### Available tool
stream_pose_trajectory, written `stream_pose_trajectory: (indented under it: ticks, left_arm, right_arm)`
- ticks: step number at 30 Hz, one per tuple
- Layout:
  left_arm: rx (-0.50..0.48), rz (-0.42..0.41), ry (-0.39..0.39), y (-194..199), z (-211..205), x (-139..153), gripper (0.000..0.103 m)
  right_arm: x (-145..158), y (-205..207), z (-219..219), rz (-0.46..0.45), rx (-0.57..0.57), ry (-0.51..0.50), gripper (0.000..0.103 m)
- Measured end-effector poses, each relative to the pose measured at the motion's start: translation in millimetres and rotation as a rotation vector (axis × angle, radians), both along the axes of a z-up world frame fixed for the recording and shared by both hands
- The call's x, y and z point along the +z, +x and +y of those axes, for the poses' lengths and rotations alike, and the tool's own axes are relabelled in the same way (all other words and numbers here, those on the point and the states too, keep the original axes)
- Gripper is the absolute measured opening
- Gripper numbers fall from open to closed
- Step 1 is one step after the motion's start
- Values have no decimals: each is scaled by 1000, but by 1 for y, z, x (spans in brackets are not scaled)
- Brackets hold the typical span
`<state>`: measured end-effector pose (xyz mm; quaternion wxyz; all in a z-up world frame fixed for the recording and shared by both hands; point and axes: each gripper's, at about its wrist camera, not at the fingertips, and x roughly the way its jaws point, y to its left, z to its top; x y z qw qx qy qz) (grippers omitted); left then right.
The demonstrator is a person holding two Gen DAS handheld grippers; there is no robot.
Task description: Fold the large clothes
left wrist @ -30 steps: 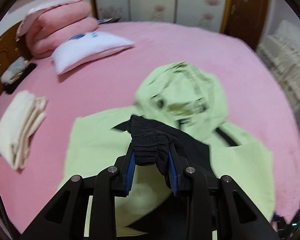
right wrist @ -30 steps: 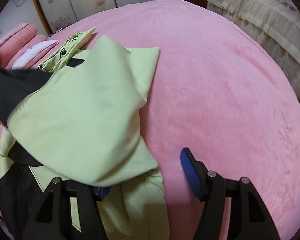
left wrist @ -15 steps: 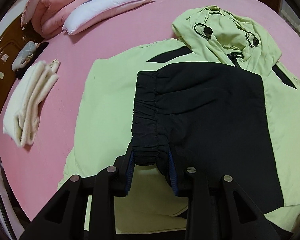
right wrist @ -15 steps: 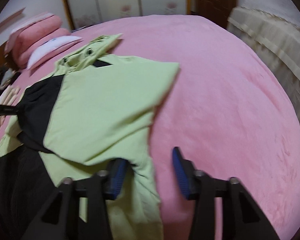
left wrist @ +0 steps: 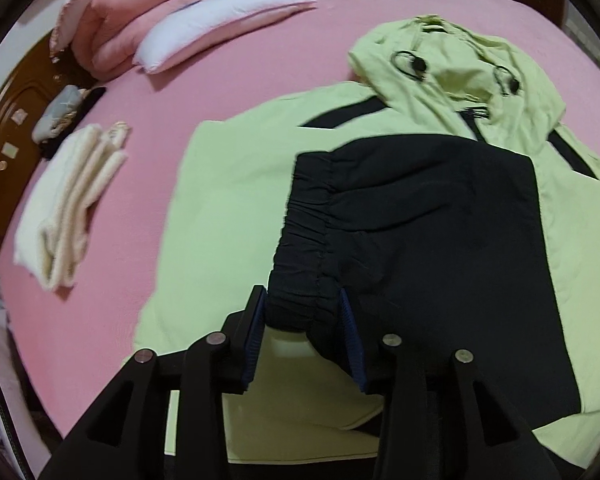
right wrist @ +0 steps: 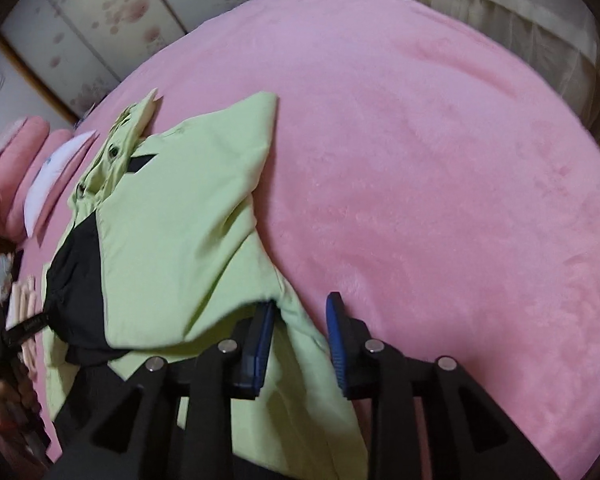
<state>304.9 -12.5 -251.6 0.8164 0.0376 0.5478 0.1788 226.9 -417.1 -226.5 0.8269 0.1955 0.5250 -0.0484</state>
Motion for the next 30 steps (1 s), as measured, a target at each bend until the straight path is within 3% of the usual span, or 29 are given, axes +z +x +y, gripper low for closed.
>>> stream_pose_trajectory:
  ticks: [2, 5, 7, 10, 12, 14, 15, 16, 18, 19, 21, 24, 25, 27, 28, 29, 30]
  left_arm:
    - [23, 1, 45, -5, 4, 7, 43]
    - [4, -20, 34, -16, -1, 21, 43]
    - [-32, -50, 37, -25, -14, 33, 46]
    - [-107, -98, -26, -36, -41, 47, 51]
    - [-157, -82, -160, -33, -57, 45, 51]
    - [-169, 2, -272, -21, -72, 25, 51]
    - [-153, 64, -291, -13, -79, 11, 50]
    - [-135, 110, -296, -7, -83, -3, 47]
    - [-100, 177, -254, 2, -86, -23, 27]
    - [-92, 183, -235, 5, -84, -29, 25]
    - [-94, 141, -223, 6, -75, -29, 23]
    - [-79, 147, 36, 7, -54, -28, 23]
    - [-67, 151, 75, 7, -46, -29, 20]
    - [-36, 145, -61, 7, -20, -31, 13]
    - [-1, 135, -119, 7, -10, -31, 12]
    - [10, 133, -114, 7, -8, -30, 12]
    - [7, 133, -97, 8, -11, -29, 12]
  right_arm:
    - [16, -7, 7, -15, 26, -57, 28]
    - [43, -20, 14, -83, 39, -116, 28]
    - [52, -19, 21, -126, 57, -87, 27]
    - [42, 1, 42, -142, 98, 90, 15]
    - [25, 21, 61, -96, 105, 204, 8]
    - [-5, 45, 85, 8, 101, 369, 2]
    - [-23, 55, 94, 63, 70, 503, 2]
    - [-39, 61, 101, 106, 35, 609, 0]
    - [-64, 66, 113, 200, -15, 708, 0]
    - [-73, 70, 114, 240, -31, 687, 0]
    - [-76, 74, 107, 237, -22, 649, 0]
    - [-60, 68, 68, 144, -53, 506, 0]
    - [-54, 63, 49, 120, -74, 428, 0]
    - [-45, 50, 13, 107, -133, 259, 0]
    - [-41, 44, -4, 86, -139, 255, 0]
    - [-37, 40, -12, 99, -158, 173, 0]
    - [-33, 38, -15, 140, -179, 20, 0]
